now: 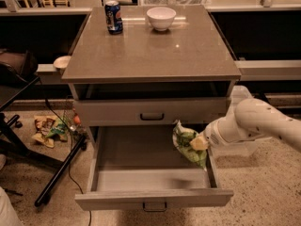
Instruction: Place green jalapeno chip bag into middle drawer
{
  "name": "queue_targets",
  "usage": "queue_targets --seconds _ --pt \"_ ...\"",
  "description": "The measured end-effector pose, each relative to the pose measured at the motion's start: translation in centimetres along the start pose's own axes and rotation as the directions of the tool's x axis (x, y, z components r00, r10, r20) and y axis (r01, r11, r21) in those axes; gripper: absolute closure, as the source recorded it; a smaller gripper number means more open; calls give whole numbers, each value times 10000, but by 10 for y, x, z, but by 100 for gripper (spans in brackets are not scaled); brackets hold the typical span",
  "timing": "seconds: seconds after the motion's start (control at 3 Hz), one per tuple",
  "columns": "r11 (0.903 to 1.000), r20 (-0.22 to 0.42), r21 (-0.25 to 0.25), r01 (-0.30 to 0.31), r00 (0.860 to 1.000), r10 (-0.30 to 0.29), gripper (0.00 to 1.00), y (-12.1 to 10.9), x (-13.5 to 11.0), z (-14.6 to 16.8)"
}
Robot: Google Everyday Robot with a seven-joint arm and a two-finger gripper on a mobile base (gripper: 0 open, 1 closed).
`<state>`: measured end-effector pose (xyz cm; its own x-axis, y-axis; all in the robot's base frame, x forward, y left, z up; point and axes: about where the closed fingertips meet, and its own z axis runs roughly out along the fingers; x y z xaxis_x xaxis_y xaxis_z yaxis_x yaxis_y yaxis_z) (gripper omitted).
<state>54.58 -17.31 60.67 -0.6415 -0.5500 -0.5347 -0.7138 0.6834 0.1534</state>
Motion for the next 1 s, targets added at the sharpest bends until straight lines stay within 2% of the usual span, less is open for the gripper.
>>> queue_targets --seconds 0.67,1.0 --pt "9966 150 -632 -535 9984 546 36 8 23 54" --pt "9947 291 -812 -624 9975 649 13 8 27 67"
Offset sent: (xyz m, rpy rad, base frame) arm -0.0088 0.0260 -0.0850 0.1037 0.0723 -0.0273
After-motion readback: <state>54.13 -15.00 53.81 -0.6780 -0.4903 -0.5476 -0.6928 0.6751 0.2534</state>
